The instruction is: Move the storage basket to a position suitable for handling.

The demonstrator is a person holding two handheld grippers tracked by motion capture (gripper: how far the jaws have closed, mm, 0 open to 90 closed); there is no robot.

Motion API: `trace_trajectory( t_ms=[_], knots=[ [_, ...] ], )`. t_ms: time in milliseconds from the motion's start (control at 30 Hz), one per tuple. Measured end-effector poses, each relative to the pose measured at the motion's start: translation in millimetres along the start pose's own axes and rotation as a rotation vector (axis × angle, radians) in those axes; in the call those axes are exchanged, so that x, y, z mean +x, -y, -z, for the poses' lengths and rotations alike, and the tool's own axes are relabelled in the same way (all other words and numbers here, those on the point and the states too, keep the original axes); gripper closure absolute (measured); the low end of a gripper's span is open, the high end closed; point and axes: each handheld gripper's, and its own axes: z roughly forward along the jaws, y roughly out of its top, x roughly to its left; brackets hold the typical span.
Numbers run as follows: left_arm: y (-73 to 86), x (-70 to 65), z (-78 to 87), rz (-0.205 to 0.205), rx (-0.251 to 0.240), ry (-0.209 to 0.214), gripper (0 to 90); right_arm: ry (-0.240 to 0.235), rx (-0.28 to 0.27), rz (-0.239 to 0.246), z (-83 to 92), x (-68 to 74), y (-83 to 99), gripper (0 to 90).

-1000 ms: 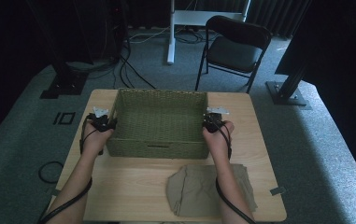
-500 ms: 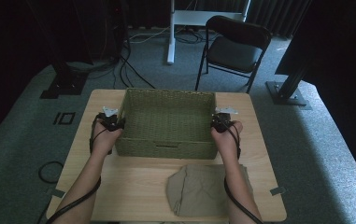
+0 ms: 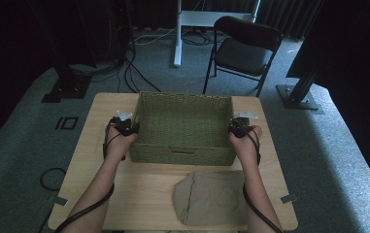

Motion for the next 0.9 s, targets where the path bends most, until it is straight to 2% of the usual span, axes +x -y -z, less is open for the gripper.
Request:
trace_trajectory(
  t_ms=[567,600,633,900],
  knots=[
    [-7.4,-32.1,-11.0,-0.008,0.009,0.016,80.0,0.022,0.013,-0.009,1.7,-33.4,2.9,77.2],
    [-8.5,-37.4,-13.2,-0.009,0.007,0.022,80.0,0.022,0.015,-0.008,1.9,-35.4,3.0,77.2],
    [-9.0,-39.2,-14.0,-0.008,0.008,0.024,79.9,0.020,0.015,-0.011,2.3,-42.1,3.8,77.1],
    [-14.1,-53.5,-21.4,-0.014,0.010,0.033,79.8,0.030,0.022,-0.020,2.7,-57.7,4.8,77.2]
  ],
)
